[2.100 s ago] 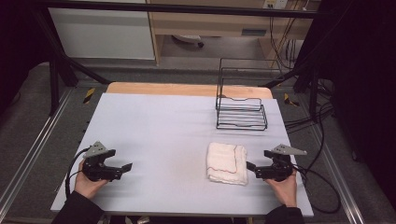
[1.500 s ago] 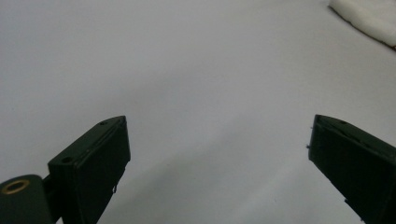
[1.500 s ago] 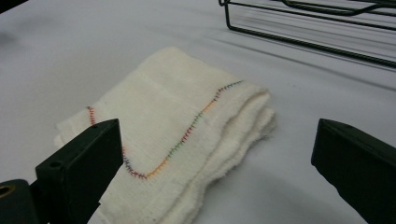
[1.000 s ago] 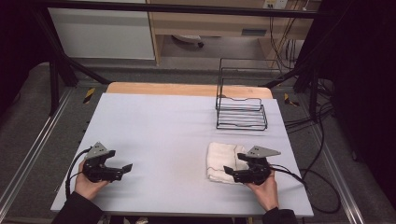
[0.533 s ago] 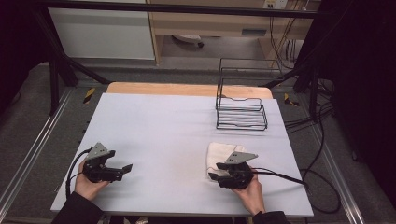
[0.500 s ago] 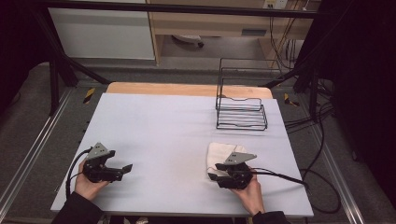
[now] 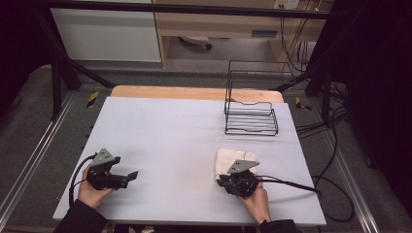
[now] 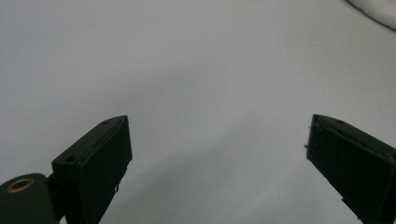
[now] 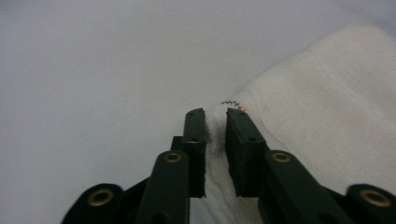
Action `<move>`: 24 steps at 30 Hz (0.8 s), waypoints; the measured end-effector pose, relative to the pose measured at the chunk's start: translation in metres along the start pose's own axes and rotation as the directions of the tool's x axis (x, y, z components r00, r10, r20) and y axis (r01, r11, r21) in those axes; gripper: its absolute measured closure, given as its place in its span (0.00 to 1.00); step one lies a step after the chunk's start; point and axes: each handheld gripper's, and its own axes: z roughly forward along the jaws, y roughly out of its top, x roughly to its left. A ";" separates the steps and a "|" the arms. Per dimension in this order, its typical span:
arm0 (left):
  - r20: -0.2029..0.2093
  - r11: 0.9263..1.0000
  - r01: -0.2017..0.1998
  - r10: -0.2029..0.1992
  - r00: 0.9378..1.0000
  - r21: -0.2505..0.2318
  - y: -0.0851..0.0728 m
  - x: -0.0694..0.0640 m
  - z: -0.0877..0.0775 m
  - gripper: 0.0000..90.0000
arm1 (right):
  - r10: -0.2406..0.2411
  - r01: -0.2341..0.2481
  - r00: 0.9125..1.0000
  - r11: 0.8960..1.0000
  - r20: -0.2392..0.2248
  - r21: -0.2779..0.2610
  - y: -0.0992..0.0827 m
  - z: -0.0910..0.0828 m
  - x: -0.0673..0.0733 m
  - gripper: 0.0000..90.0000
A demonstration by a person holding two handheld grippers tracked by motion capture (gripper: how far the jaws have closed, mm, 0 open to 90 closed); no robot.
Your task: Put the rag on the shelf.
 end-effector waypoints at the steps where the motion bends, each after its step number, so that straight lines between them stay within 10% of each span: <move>1: 0.000 1.000 0.000 0.000 1.000 -0.001 0.000 0.000 0.000 0.07 | 0.018 -0.018 1.000 1.000 0.002 0.003 0.001 0.000 0.000 0.92; 15: -0.004 1.000 0.001 -0.001 1.000 0.001 0.000 0.001 0.000 0.08 | -0.027 0.027 0.999 0.999 -0.019 -0.022 0.017 0.006 0.010 0.94; 24: -0.006 1.000 -0.001 0.001 1.000 0.004 0.000 0.000 0.000 0.08 | -0.042 0.037 0.991 0.998 -0.129 -0.044 0.023 0.015 0.027 0.94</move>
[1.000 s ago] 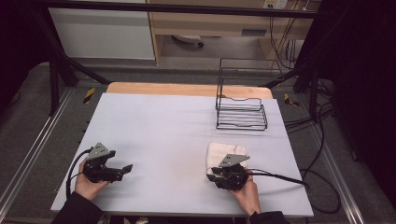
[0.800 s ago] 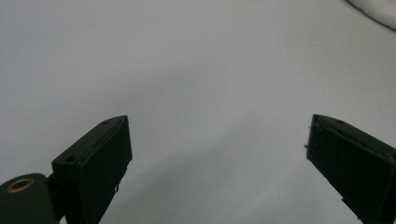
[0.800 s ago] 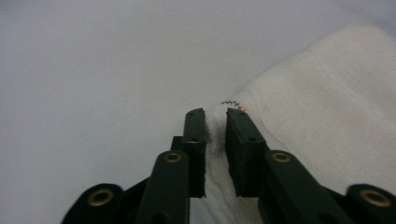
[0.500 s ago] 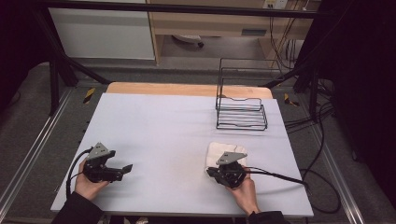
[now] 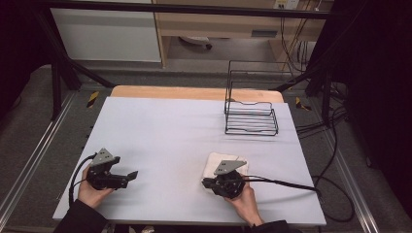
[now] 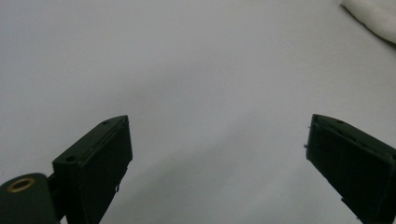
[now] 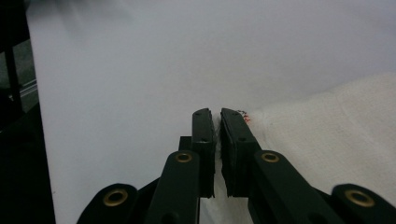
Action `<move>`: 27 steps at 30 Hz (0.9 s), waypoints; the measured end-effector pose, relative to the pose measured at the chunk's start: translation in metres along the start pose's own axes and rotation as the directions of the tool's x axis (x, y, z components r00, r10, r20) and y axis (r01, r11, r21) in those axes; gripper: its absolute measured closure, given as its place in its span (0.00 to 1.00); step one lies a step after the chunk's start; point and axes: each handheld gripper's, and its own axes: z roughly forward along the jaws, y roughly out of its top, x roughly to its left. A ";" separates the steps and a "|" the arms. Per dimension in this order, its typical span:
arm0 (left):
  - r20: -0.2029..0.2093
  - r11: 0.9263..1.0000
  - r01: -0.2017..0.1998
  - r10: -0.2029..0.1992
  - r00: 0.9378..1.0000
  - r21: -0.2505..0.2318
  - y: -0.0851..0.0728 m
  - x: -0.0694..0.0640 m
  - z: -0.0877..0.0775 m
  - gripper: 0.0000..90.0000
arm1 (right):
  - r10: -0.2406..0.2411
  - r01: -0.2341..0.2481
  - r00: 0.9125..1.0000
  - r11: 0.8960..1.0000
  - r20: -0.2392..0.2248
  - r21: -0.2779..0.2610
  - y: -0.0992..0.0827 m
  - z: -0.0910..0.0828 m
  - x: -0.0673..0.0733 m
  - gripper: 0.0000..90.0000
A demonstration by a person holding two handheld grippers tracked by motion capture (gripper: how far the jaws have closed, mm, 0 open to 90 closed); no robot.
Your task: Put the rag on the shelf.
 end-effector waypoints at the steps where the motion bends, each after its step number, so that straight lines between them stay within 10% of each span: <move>1: 0.000 1.000 -0.001 0.001 1.000 0.001 0.000 0.000 0.000 0.08 | 0.002 -0.002 1.000 1.000 -0.009 0.005 0.000 0.001 0.001 0.94; 13: 0.000 1.000 0.000 0.000 1.000 0.001 0.002 -0.002 0.000 0.08 | 0.068 -0.065 0.996 0.996 0.054 -0.060 0.003 -0.019 -0.019 0.60; 27: 0.006 1.000 -0.001 0.001 1.000 0.000 0.011 -0.011 0.003 0.06 | 0.216 -0.190 0.953 0.973 0.214 -0.134 -0.028 -0.063 -0.074 0.19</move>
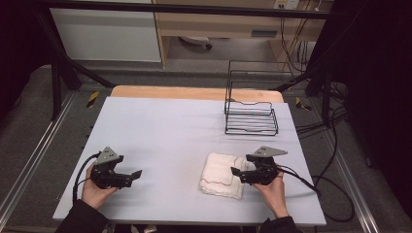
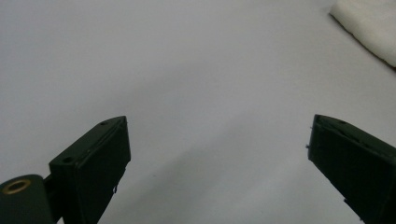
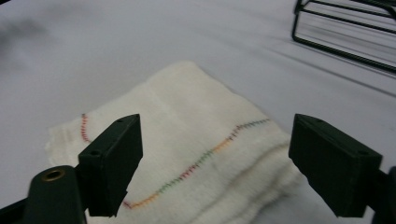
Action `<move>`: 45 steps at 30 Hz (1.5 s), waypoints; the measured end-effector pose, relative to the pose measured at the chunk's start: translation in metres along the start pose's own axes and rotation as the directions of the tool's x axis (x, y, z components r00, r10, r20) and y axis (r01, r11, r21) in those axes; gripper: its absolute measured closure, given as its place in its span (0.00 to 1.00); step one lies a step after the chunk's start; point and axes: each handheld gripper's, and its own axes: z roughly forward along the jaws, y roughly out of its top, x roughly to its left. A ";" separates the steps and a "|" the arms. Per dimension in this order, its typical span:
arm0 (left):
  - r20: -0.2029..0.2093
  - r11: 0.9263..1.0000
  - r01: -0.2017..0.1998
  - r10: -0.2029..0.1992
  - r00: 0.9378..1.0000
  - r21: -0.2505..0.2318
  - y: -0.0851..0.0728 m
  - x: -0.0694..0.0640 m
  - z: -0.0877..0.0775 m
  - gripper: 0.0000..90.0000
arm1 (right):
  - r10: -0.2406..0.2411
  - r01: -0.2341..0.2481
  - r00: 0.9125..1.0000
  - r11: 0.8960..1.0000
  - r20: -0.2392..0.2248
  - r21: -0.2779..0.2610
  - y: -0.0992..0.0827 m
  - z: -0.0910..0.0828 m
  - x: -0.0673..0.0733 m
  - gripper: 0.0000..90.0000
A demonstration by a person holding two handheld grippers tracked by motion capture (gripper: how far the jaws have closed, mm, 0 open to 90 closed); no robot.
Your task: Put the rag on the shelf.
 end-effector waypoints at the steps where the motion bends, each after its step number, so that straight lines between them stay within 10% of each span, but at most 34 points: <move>1: 0.001 1.000 -0.002 0.002 1.000 0.004 0.001 -0.001 0.001 0.06 | 0.013 -0.013 1.000 1.000 0.007 0.000 -0.002 -0.002 -0.005 0.18; 22: 0.005 1.000 -0.007 0.007 1.000 0.016 0.000 -0.004 0.007 0.06 | 0.077 -0.081 0.993 0.996 0.093 0.039 -0.008 0.018 -0.031 0.49; 45: 0.017 1.000 -0.018 0.018 1.000 0.001 0.012 -0.015 0.011 0.06 | 0.165 -0.168 0.986 0.981 0.037 0.095 -0.008 0.026 -0.029 0.84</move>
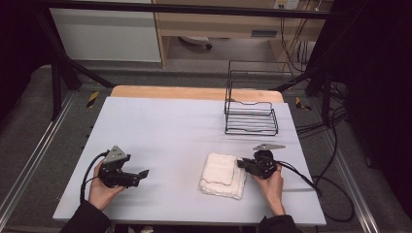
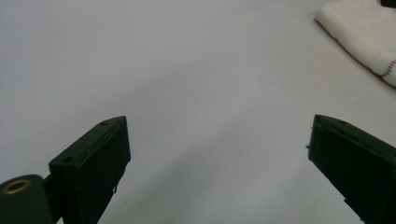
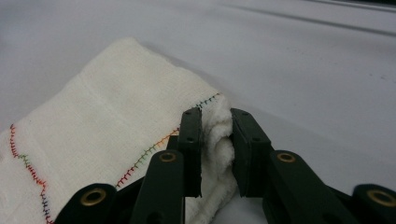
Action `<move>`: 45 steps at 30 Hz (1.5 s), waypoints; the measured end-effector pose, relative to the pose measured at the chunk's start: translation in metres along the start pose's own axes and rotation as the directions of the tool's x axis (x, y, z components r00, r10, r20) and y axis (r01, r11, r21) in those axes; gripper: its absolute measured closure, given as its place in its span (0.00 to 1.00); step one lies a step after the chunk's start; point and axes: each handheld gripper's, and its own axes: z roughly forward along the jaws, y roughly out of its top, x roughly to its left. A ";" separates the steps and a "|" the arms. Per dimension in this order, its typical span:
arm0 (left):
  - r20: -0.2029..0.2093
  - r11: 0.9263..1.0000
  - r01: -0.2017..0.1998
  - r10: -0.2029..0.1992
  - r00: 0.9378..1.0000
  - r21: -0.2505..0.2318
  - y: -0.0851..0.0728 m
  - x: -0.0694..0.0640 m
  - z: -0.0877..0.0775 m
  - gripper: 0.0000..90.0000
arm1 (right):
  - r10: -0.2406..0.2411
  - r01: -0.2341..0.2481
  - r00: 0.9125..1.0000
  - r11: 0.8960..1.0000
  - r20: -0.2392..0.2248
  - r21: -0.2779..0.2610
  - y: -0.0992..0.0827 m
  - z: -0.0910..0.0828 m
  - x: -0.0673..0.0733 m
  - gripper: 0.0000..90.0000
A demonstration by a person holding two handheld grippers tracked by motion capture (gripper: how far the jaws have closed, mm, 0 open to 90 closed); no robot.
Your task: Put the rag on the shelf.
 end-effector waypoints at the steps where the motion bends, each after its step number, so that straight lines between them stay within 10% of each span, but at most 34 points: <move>1: 0.002 1.000 -0.001 0.001 1.000 0.000 0.001 -0.001 0.001 0.06 | 0.000 0.000 1.000 1.000 0.000 0.000 0.000 0.000 0.000 0.84; 18: 0.066 0.999 -0.031 0.032 0.997 -0.021 0.045 -0.035 0.027 0.07 | -0.010 0.010 1.000 1.000 0.006 -0.009 -0.002 -0.001 0.002 0.87; 45: 0.129 0.998 -0.021 0.014 0.992 0.058 0.099 -0.090 0.121 0.22 | -0.028 0.028 1.000 0.999 0.004 -0.016 -0.002 0.000 0.002 0.87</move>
